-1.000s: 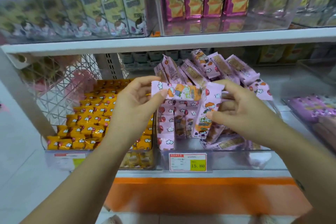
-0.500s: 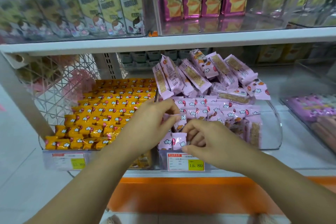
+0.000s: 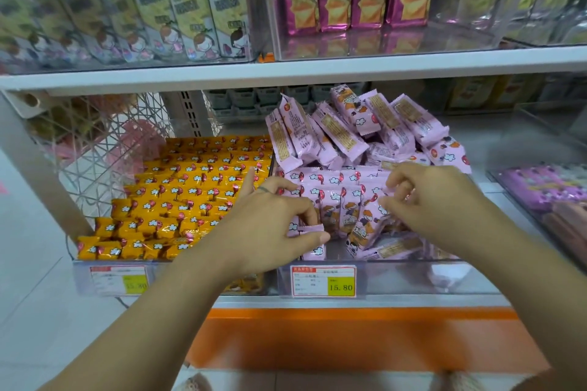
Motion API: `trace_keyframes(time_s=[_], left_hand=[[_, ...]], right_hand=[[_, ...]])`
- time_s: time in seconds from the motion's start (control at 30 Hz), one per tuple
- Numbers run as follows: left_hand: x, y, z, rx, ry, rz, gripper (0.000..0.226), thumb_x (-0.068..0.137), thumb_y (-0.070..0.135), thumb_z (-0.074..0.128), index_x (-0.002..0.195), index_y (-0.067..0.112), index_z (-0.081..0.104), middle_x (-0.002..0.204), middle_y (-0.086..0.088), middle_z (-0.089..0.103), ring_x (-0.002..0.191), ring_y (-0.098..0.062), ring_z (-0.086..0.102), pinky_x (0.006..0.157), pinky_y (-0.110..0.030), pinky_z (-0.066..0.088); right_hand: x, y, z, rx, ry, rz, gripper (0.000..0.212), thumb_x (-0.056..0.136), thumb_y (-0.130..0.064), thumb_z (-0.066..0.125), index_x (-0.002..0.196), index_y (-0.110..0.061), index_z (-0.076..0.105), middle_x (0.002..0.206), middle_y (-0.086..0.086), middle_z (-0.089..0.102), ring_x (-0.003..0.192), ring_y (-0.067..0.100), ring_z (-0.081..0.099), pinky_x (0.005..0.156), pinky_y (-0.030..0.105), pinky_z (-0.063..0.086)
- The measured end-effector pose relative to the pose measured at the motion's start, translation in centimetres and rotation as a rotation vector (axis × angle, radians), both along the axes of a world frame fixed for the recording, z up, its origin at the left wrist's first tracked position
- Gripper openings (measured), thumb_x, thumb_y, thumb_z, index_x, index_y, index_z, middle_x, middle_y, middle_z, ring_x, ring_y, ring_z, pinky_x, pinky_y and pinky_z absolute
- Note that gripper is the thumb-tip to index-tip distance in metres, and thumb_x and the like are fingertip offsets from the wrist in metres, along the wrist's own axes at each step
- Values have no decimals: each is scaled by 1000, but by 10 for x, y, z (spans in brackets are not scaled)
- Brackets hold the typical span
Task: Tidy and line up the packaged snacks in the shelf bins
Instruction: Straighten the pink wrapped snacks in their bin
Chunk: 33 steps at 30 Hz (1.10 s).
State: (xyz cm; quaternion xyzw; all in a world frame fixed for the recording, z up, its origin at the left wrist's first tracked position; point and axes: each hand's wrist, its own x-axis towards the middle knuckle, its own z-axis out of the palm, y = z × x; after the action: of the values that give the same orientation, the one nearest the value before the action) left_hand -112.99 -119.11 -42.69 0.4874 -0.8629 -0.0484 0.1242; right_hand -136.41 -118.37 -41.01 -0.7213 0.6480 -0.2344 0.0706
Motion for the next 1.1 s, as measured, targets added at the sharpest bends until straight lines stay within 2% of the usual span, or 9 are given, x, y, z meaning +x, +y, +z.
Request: trace_keyframes(time_s=[0.1,0.23,0.33,0.4,0.5,0.6,0.77,0.97,1.1], left_hand=[[1,0,-1,-5,16,-17,32,80,68,44,85,39,56,91,21,51,131,0,24,117,-44,-11],[2,0,-2,-27,40,-40,33,80,69,45,87,40,58,94,20,54,133,-3,26,116,-46,-9],[3,1,-2,-14,29,-37,27,85,63,49,93,39,59,107,16,58,134,-2,24,116,-45,-10],[3,1,-3,-10,33,-38,28,85,62,48,96,39,59,110,14,59,134,-2,23,117,-45,-10],[4,1,-3,-18,27,-40,32,85,63,47,102,38,60,110,14,59,134,-2,21,117,-45,-9],[3,2,-3,-36,27,-57,34,85,62,47,103,36,61,107,16,60,132,-2,22,116,-44,-8],[5,0,-5,-70,59,-95,35,86,60,51,103,32,63,107,17,61,125,-5,27,109,-36,23],[4,-4,-6,-109,65,-117,54,79,72,35,97,31,66,96,20,54,113,-7,37,97,-33,36],[6,-3,-7,-113,58,-117,55,80,71,35,97,30,68,94,17,52,111,-5,36,95,-30,34]], right_hand=[[8,-4,-15,75,120,5,32,82,-44,66,97,-19,53,80,0,65,79,21,58,69,32,48],[16,-7,-19,28,95,-5,31,80,-42,68,93,-21,48,82,2,66,84,24,59,71,35,50],[21,-4,-21,39,43,41,30,80,-35,69,104,-22,56,85,-2,67,87,22,62,75,34,51],[20,-2,-18,16,24,100,35,79,-28,71,112,-20,62,71,-12,64,89,15,64,77,28,48],[18,5,0,-81,-106,157,22,76,-22,74,98,-25,70,55,-26,50,67,-3,62,69,17,47],[15,12,15,-166,-323,236,30,76,-20,76,77,-44,58,57,-25,62,60,-8,61,60,6,46],[17,18,27,-191,-642,297,23,78,-16,72,79,-37,62,68,-9,71,62,15,67,63,26,55],[36,-4,6,-17,-549,311,21,83,-18,70,81,-36,61,67,-23,67,55,-4,60,55,11,43],[51,-12,-8,32,-503,310,17,85,-21,69,79,-33,60,60,7,69,45,4,50,49,19,40]])
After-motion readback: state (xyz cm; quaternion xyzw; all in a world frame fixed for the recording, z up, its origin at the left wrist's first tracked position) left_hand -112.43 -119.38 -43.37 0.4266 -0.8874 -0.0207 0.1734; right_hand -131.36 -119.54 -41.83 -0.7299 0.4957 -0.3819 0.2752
